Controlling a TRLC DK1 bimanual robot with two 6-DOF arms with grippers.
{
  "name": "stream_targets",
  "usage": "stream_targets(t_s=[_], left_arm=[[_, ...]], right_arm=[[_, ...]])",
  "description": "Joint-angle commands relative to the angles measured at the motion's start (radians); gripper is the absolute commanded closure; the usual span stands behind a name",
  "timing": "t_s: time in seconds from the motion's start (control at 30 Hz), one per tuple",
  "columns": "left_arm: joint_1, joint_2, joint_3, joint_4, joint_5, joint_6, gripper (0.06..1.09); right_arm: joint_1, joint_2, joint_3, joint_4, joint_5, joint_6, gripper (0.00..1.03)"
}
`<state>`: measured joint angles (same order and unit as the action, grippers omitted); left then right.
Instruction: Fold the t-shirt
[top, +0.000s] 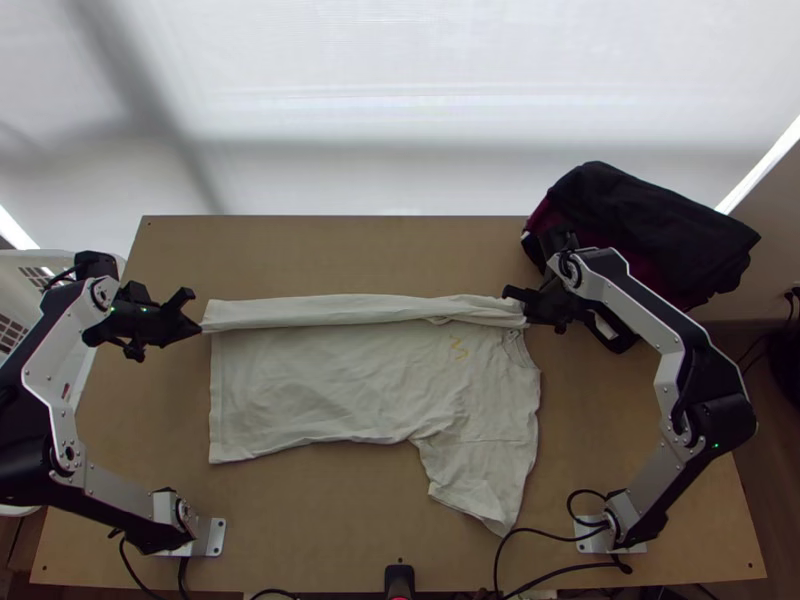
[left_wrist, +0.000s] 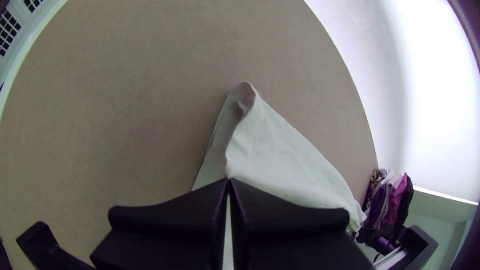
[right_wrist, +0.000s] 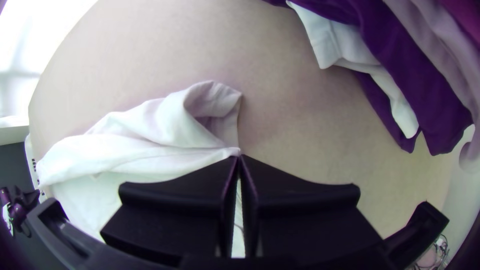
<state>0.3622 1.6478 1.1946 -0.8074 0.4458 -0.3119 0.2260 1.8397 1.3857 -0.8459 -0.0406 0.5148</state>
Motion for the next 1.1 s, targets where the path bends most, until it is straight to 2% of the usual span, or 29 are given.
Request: stream_targets(t_s=[0.0,0.03,0.07,0.1,0.13,0.2,0.33,0.47,0.57,0.8,0.9,1.0,1.07], left_arm=[[0.003,-0.065,-0.055,0.01,0.011,0.031,1.05],[0.003,-0.074,-0.063,0.013,0.011,0.031,1.01],[0.003,-0.08,-0.066,0.016,0.011,0.033,0.94],[0.003,-0.089,-0.07,0.011,0.013,0.039,0.85],[0.003,-0.102,-0.076,0.005,0.022,0.045,0.71],[0.006,-0.132,-0.082,0.005,0.025,0.063,0.53],[0.015,-0.183,-0.102,0.005,0.025,0.086,0.35],[0.04,-0.214,-0.121,0.016,0.027,0.089,0.33],[0.05,-0.263,-0.125,0.008,0.045,0.091,0.33],[0.035,-0.408,-0.176,-0.001,0.071,0.091,0.33],[0.026,-0.43,-0.181,-0.016,0.071,0.097,0.33],[0.02,-0.453,-0.187,-0.019,0.071,0.097,0.33],[0.017,-0.462,-0.188,-0.024,0.071,0.097,0.33]], right_arm=[[-0.008,-0.048,-0.034,0.018,0.038,-0.01,1.0],[-0.008,-0.056,-0.04,0.022,0.053,-0.013,0.94],[-0.008,-0.066,-0.047,0.022,0.061,-0.013,0.81],[-0.008,-0.076,-0.053,0.022,0.059,-0.013,0.7],[-0.008,-0.083,-0.059,0.021,0.059,-0.013,0.59],[-0.01,-0.105,-0.073,0.015,0.059,-0.013,0.46],[-0.013,-0.166,-0.116,-0.009,0.059,-0.025,0.24],[-0.007,-0.258,-0.163,-0.024,0.058,-0.045,0.19],[0.013,-0.341,-0.171,-0.117,0.056,-0.042,0.18],[0.064,-0.545,-0.295,-0.222,0.039,0.04,0.18],[0.098,-0.525,-0.304,-0.381,0.033,0.099,0.18],[0.144,-0.491,-0.329,-0.522,0.031,0.103,0.15],[0.194,-0.507,-0.373,-0.535,0.027,0.093,0.16]])
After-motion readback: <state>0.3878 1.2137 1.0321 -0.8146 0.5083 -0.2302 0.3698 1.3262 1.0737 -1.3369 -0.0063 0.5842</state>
